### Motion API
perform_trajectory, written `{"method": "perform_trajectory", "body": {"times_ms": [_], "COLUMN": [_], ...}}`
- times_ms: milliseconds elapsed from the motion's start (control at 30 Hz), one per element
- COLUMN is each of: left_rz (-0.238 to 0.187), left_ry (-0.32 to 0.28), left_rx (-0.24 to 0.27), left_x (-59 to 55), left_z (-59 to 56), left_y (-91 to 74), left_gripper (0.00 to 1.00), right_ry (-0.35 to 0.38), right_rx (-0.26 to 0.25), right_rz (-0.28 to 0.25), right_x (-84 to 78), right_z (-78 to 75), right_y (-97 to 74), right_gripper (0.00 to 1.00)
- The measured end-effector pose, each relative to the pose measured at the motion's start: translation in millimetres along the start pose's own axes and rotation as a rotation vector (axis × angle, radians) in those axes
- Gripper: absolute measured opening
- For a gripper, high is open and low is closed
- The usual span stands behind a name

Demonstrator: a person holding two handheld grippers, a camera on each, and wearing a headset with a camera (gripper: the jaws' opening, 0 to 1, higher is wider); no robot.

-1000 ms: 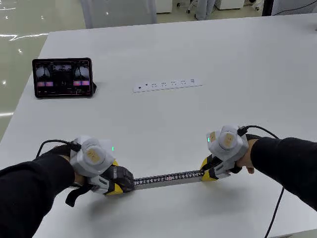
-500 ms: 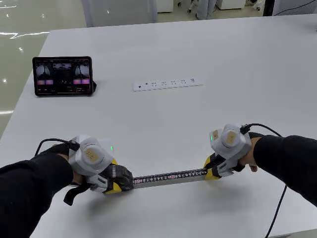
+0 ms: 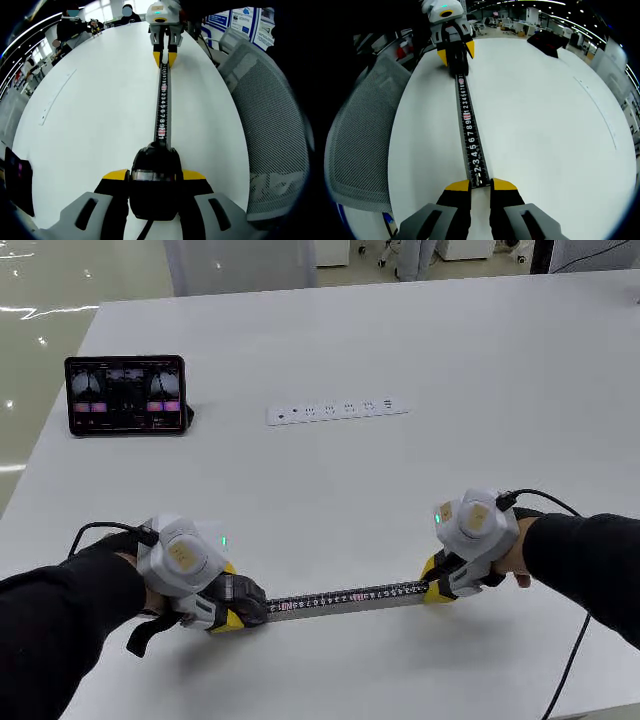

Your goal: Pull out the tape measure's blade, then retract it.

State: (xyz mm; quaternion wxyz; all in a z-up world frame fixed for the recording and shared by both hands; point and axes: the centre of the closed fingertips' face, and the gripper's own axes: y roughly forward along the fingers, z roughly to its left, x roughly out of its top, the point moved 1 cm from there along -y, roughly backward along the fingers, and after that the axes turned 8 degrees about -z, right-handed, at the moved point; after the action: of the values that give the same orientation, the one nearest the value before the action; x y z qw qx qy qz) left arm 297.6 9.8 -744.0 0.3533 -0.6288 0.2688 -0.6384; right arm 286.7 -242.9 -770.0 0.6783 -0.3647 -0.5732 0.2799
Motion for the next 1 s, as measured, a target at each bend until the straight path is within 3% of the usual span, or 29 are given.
{"method": "perform_trajectory", "body": {"times_ms": [733,1000], "left_rz": [-0.02,-0.007], "left_ry": [-0.003,-0.018], "left_rx": [0.003,0.005], "left_x": [2.1,0.0], "left_z": [-1.1,-0.9], "left_y": [1.6,0.9], "left_gripper": [0.34,0.35], "right_ry": [0.042,-0.045], "right_rx": [-0.024,-0.022], "right_rz": [-0.02,-0.007], "right_x": [-2.2,-1.8], "right_z": [-0.1,1.6], "right_y": [-2.5,-2.2], "right_gripper": [0.11,0.11]}}
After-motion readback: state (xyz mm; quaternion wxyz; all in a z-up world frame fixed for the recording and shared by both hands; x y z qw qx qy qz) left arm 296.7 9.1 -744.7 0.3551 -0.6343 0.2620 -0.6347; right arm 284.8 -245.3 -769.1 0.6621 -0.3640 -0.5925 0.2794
